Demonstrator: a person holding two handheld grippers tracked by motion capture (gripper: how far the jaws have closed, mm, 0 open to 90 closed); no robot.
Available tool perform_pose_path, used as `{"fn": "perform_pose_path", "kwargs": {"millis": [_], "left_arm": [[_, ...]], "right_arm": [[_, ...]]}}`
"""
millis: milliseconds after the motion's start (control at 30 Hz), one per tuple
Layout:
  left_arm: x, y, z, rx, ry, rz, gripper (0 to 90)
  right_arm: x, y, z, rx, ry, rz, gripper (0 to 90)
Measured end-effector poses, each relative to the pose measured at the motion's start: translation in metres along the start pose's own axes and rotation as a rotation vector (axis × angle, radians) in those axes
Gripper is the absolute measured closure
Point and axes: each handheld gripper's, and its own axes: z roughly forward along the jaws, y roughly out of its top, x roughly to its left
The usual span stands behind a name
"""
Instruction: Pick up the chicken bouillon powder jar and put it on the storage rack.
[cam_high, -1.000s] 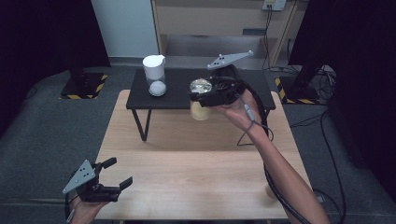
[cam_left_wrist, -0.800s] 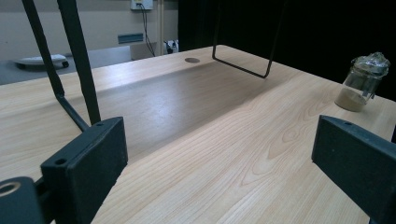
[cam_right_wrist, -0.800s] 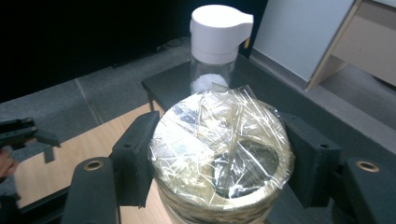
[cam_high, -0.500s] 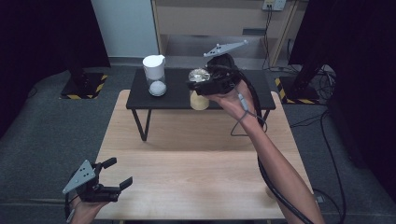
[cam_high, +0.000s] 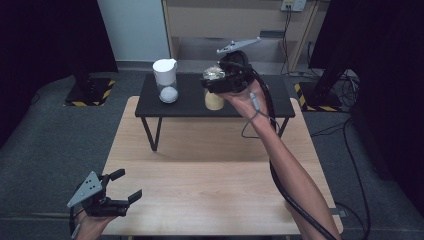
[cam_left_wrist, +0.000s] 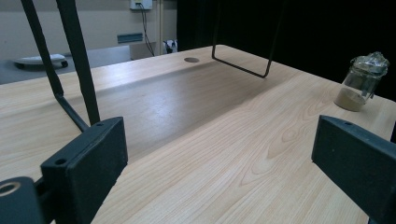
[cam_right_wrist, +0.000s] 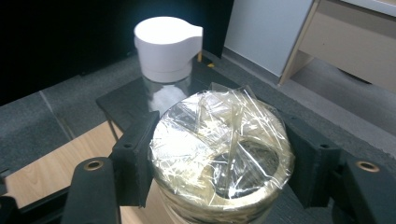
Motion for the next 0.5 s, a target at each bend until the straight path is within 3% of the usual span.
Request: {"fn": "perform_pose_path", "kwargs": {"millis": [500], "left_arm": [[0.001, 0.0, 0.0, -0.001, -0.001, -0.004, 2.6]], "right_arm": [[-0.001, 0.003, 0.022, -0.009, -0.066, 0.032, 35.3]]}}
